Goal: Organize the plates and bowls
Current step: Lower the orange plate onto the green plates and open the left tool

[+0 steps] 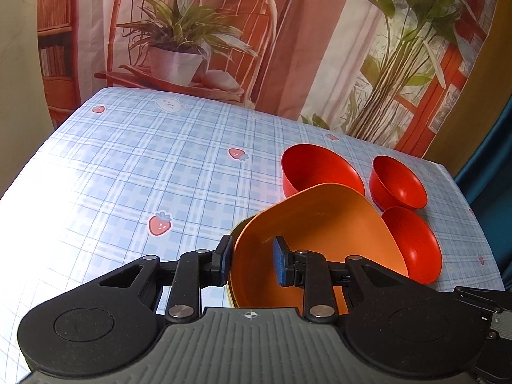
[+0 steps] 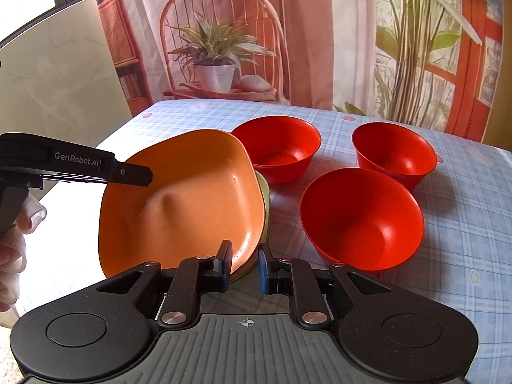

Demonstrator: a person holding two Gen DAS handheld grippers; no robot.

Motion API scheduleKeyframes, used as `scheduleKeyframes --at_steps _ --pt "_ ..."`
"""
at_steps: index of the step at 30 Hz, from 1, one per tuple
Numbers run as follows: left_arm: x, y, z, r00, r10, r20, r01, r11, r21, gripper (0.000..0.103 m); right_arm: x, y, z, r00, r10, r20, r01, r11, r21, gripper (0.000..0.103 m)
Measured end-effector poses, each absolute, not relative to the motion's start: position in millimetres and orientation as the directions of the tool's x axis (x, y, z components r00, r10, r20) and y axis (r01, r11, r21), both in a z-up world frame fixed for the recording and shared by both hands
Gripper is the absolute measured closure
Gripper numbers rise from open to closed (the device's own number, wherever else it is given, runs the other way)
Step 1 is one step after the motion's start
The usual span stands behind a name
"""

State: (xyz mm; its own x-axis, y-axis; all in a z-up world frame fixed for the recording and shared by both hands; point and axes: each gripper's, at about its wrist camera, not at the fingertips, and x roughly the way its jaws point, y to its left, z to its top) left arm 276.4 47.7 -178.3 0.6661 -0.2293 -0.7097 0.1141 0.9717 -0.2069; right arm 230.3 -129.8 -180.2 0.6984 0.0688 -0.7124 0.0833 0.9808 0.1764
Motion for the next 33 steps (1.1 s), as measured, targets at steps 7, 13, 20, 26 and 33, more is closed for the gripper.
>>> scheduleKeyframes --at_steps 7,13,20,26,33 --pt "294.7 45.1 -177.8 0.676 -0.216 -0.704 0.123 0.976 -0.181 0.074 231.1 -124.8 -181.9 0.695 0.080 -0.714 0.074 0.980 0.182 0.088" --pt "301.9 42.8 -184.6 0.665 -0.208 -0.718 0.145 0.978 -0.149 0.074 230.1 -122.3 -183.2 0.694 0.087 -0.715 0.074 0.979 0.191 0.087" --pt "305.0 42.5 -190.8 0.649 -0.208 -0.732 0.150 0.978 -0.144 0.074 229.7 -123.2 -184.0 0.693 0.082 -0.716 0.079 0.979 0.189 0.084" --pt "303.5 47.8 -190.6 0.648 -0.199 -0.735 0.140 0.980 -0.142 0.074 229.0 -125.2 -183.2 0.698 0.071 -0.712 0.078 0.982 0.175 0.082" --pt "296.9 47.7 -188.8 0.649 -0.193 -0.736 0.135 0.981 -0.138 0.074 231.7 -132.6 -182.3 0.704 0.051 -0.708 0.093 0.982 0.164 0.083"
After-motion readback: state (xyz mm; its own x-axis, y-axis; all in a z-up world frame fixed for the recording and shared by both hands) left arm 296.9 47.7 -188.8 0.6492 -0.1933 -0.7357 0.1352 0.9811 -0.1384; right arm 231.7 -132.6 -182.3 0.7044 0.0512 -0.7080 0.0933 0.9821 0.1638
